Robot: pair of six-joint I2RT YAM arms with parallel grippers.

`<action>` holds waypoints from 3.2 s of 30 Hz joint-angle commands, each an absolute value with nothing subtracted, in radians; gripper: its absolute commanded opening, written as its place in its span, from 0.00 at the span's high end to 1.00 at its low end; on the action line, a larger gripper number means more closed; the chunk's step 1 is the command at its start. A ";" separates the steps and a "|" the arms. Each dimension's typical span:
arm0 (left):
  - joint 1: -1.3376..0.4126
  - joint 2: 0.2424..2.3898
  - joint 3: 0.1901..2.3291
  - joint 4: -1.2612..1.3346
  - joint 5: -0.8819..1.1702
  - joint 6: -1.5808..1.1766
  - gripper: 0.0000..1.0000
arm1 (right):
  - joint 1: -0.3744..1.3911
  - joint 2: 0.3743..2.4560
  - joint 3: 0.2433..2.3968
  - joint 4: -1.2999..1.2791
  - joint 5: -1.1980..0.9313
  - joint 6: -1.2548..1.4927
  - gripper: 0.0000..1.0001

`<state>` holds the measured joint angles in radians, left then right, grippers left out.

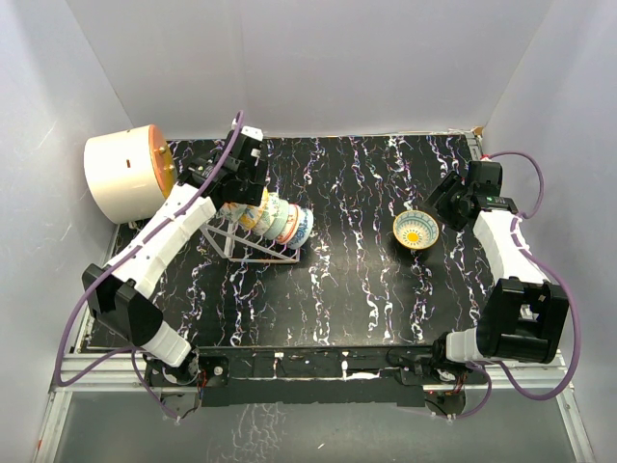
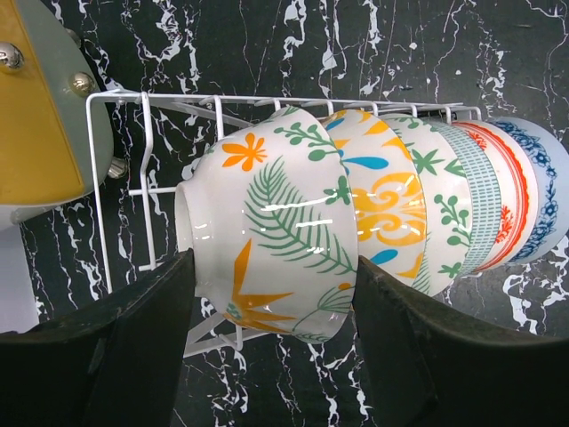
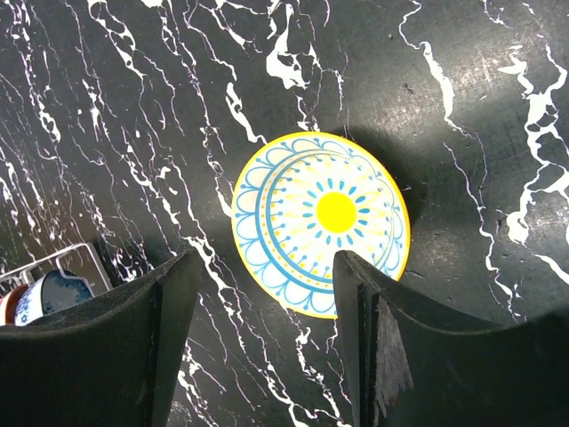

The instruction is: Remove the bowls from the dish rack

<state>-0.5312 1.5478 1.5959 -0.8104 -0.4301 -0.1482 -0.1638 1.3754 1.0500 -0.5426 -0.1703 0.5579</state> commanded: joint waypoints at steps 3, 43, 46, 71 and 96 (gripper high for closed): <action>-0.538 1.543 1.663 -0.833 -0.492 -0.123 0.70 | -0.163 1.373 1.069 -0.487 -0.190 0.557 0.36; -0.557 1.565 1.855 -0.871 -0.515 -0.112 0.76 | -0.163 1.371 1.069 -0.473 -0.230 0.569 0.36; -0.557 1.564 1.869 -0.873 -0.512 -0.116 0.76 | -0.163 1.371 1.068 -0.473 -0.233 0.571 0.37; -0.557 1.582 1.983 -0.803 -0.251 -0.187 0.76 | -0.163 1.348 1.064 -0.447 -0.262 0.565 0.37; -0.558 1.579 1.911 -0.682 -0.040 -0.342 0.76 | 0.264 1.507 1.278 -0.044 -0.638 0.540 0.28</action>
